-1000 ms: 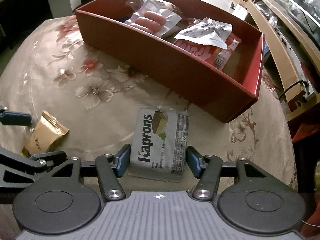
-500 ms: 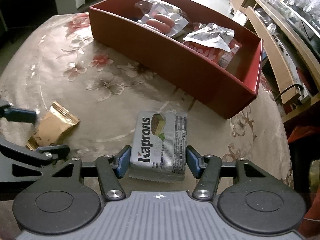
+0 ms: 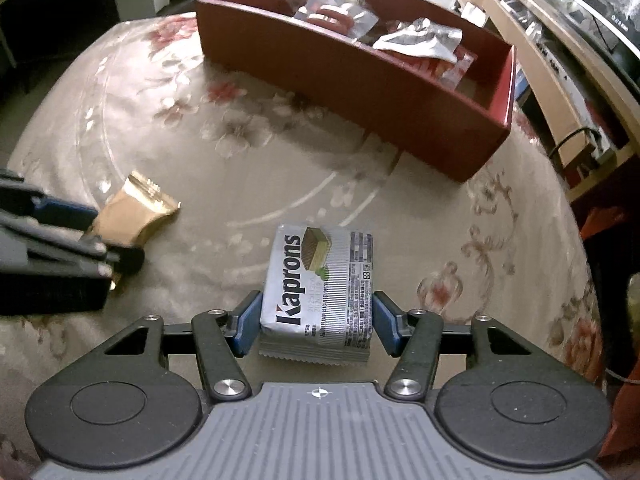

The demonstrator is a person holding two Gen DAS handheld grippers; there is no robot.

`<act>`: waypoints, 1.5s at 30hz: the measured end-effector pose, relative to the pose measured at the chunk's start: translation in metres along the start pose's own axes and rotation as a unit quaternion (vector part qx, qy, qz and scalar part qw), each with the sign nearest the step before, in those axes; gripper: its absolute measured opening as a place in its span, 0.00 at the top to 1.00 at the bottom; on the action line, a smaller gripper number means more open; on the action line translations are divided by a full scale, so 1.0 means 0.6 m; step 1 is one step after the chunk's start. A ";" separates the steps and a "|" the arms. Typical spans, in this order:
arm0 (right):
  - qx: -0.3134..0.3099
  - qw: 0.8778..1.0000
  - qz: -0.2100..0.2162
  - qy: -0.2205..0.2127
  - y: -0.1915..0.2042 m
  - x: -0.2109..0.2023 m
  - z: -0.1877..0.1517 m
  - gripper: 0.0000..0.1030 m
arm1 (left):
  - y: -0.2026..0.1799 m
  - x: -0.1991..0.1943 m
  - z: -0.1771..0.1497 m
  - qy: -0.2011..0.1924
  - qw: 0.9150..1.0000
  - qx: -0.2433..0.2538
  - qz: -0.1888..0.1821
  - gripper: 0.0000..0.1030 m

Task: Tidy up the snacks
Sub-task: 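Grasp the gold foil packet with the left tool while the right tool grasps the white Kaprons pack, then lift the gold packet and Kaprons pack and carry both over the red box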

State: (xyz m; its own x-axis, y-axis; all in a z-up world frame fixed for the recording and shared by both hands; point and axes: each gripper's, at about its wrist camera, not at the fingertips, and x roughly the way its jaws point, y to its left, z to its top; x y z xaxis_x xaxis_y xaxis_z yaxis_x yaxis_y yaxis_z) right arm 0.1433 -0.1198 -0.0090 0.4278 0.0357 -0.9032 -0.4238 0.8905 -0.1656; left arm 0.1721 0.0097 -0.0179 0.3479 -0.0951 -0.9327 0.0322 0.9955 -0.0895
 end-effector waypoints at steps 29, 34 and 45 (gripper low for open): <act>0.018 0.998 -0.028 -0.045 0.003 -0.029 0.002 0.37 | -0.031 -0.022 0.000 -0.028 0.999 0.019 0.005 0.59; 0.030 0.997 -0.036 -0.060 -0.004 -0.042 0.001 0.37 | -0.029 -0.030 0.001 -0.033 0.999 0.016 0.000 0.59; 0.080 0.991 -0.038 -0.103 -0.037 -0.067 0.024 0.37 | -0.028 -0.072 0.046 -0.088 0.996 0.002 -0.006 0.59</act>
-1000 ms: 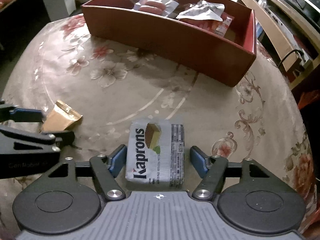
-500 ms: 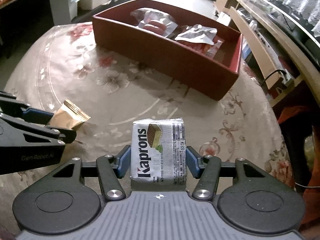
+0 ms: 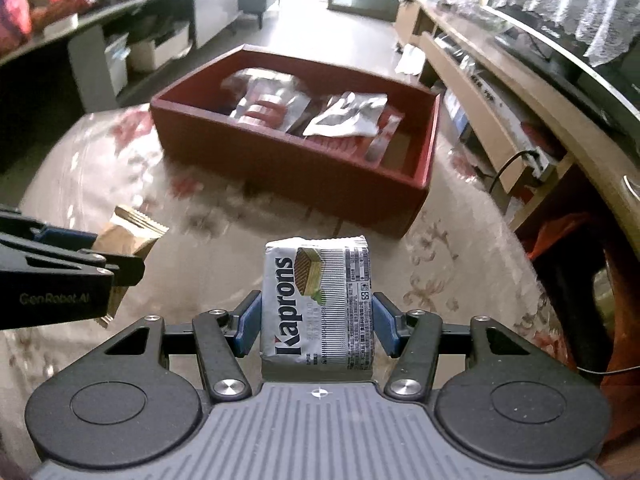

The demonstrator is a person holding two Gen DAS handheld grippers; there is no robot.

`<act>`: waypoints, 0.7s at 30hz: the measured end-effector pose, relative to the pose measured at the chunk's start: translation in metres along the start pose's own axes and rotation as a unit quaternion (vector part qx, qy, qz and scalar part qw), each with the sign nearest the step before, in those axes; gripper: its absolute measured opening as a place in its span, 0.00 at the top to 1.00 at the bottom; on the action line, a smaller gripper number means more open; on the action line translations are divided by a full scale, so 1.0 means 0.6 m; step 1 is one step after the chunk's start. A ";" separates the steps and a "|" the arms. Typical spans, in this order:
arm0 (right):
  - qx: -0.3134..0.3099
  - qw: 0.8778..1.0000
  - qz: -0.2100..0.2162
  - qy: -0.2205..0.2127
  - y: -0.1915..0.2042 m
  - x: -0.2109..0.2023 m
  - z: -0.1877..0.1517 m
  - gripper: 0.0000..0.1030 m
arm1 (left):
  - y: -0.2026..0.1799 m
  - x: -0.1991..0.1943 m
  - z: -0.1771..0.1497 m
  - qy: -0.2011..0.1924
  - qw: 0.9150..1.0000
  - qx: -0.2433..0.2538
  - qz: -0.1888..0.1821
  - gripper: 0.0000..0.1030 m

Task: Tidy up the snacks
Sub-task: 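Lift the gold packet and Kaprons pack and carry both over the red box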

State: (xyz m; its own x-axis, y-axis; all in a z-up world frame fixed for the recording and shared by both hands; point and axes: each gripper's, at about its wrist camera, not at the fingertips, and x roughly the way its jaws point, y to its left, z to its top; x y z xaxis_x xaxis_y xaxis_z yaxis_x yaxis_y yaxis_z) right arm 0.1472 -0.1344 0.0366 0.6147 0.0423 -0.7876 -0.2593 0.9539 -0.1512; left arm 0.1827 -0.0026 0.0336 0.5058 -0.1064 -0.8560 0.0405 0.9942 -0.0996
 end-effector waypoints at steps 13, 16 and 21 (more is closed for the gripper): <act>0.069 0.996 0.002 -0.056 -0.044 -0.007 0.067 0.37 | -0.017 -0.022 0.090 -0.062 0.998 -0.002 -0.001 0.59; 0.077 0.995 0.003 -0.059 -0.050 -0.003 0.077 0.37 | -0.020 -0.021 0.109 -0.070 0.998 -0.004 -0.001 0.59; 0.092 0.994 0.006 -0.065 -0.061 0.004 0.097 0.37 | -0.024 -0.011 0.138 -0.075 0.997 -0.009 -0.001 0.59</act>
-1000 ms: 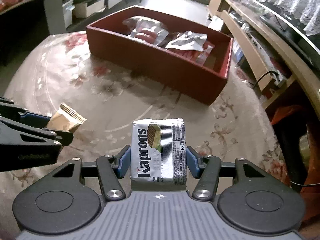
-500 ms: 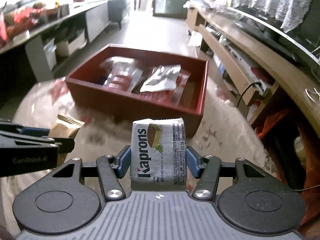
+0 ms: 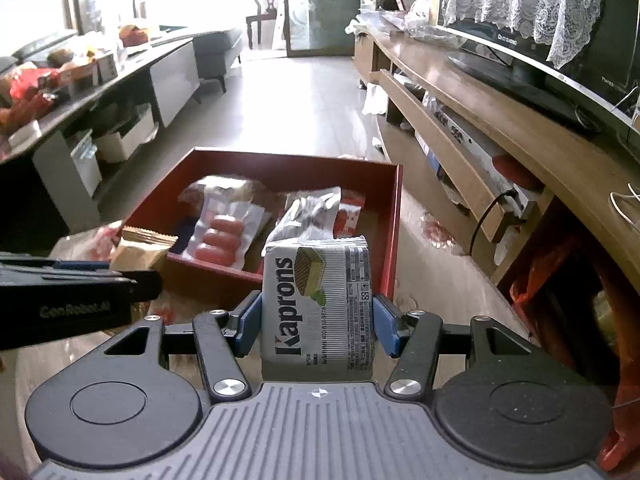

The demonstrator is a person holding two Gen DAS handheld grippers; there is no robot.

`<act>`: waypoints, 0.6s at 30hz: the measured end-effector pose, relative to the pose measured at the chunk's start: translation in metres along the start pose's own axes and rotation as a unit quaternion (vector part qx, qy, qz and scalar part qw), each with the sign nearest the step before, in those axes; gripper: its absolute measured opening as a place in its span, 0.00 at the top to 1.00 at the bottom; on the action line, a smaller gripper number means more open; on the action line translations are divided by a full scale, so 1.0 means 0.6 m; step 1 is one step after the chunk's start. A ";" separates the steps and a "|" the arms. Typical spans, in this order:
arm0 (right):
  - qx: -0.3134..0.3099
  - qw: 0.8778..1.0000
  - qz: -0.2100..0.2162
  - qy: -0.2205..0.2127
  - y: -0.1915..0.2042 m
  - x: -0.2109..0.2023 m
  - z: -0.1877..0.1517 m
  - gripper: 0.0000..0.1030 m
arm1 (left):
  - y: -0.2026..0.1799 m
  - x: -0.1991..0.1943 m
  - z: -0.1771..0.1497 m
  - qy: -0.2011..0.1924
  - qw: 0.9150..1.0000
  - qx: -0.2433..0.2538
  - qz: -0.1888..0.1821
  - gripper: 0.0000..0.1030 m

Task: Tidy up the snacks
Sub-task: 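Lift the gold packet and Kaprons pack and carry both over the red box, then lower the gold packet and Kaprons pack into the red box and open both tools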

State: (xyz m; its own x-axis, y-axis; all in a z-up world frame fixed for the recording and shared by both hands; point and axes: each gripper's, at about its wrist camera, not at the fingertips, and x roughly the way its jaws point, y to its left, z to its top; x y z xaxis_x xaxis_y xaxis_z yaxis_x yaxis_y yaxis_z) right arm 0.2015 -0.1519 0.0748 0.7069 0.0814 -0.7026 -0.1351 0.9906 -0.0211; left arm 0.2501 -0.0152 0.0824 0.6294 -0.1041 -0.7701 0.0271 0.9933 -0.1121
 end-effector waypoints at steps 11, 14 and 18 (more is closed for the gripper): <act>0.027 1.000 0.002 -0.010 -0.014 0.030 0.042 0.37 | -0.018 0.032 0.053 -0.022 1.000 0.004 0.012 0.59; 0.031 0.999 0.001 -0.008 -0.017 0.042 0.050 0.37 | -0.019 0.044 0.068 -0.022 1.000 0.000 0.012 0.59; 0.028 1.000 -0.004 -0.005 -0.018 0.058 0.060 0.37 | -0.022 0.061 0.079 -0.021 1.000 0.000 0.016 0.59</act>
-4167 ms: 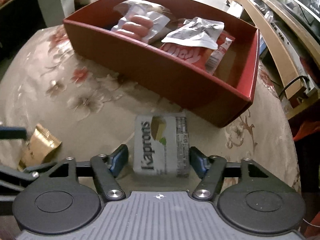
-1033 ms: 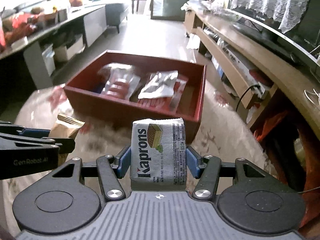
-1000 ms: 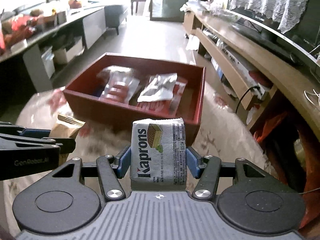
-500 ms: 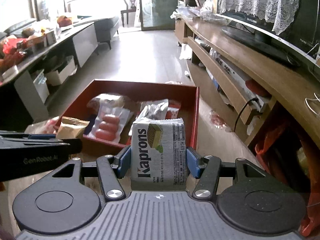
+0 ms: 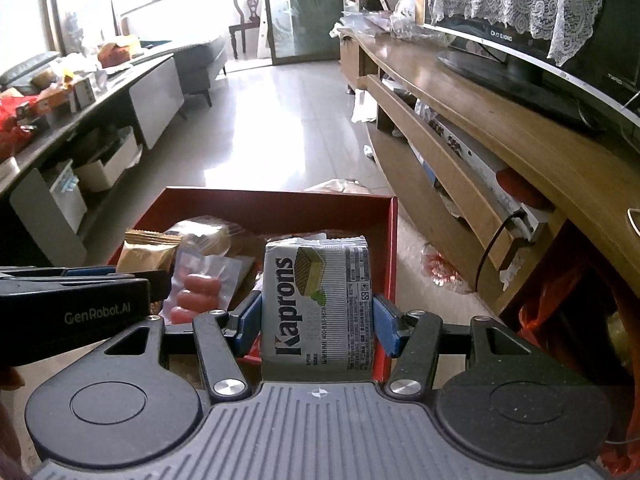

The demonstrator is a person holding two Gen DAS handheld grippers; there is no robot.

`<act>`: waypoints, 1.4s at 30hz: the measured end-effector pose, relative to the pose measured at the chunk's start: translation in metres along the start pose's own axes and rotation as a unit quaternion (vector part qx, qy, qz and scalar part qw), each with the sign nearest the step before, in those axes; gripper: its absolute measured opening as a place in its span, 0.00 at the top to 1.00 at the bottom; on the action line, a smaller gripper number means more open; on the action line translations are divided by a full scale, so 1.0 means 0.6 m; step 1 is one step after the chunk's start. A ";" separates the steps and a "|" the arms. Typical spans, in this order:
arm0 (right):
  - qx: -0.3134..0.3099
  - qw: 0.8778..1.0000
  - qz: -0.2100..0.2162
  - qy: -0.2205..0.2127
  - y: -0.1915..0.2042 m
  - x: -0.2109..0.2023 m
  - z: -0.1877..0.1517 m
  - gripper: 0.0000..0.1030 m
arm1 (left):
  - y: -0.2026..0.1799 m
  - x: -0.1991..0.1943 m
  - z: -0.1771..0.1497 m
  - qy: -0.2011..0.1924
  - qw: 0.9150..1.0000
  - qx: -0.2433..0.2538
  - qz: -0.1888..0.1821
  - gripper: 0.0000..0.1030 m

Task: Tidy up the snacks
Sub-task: 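Lower the gold packet and Kaprons pack into the red box and open both tools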

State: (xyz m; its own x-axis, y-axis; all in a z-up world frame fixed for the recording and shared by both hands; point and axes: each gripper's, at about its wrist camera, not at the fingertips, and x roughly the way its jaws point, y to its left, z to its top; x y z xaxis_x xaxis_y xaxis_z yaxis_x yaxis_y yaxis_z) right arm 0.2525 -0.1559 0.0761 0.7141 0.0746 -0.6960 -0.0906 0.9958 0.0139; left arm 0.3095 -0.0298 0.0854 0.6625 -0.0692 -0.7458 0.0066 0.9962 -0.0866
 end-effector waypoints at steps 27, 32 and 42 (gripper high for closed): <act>-0.006 1.000 -0.014 0.026 -0.003 0.084 0.026 0.37 | -0.006 0.093 0.033 0.021 1.000 -0.004 0.015 0.60; -0.009 0.999 -0.013 0.028 -0.002 0.097 0.028 0.37 | -0.004 0.106 0.035 0.024 0.999 -0.004 0.020 0.60; -0.018 0.999 -0.014 0.026 0.003 0.116 0.029 0.36 | 0.000 0.127 0.038 0.032 0.999 -0.007 0.025 0.60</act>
State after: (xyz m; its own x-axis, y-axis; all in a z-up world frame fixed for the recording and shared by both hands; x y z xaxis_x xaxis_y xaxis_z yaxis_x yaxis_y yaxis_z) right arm 0.3140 -0.1482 0.0401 0.6794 0.0421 -0.7326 -0.0955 0.9949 -0.0314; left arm 0.3772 -0.0337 0.0436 0.6127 -0.0236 -0.7899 -0.0361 0.9977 -0.0578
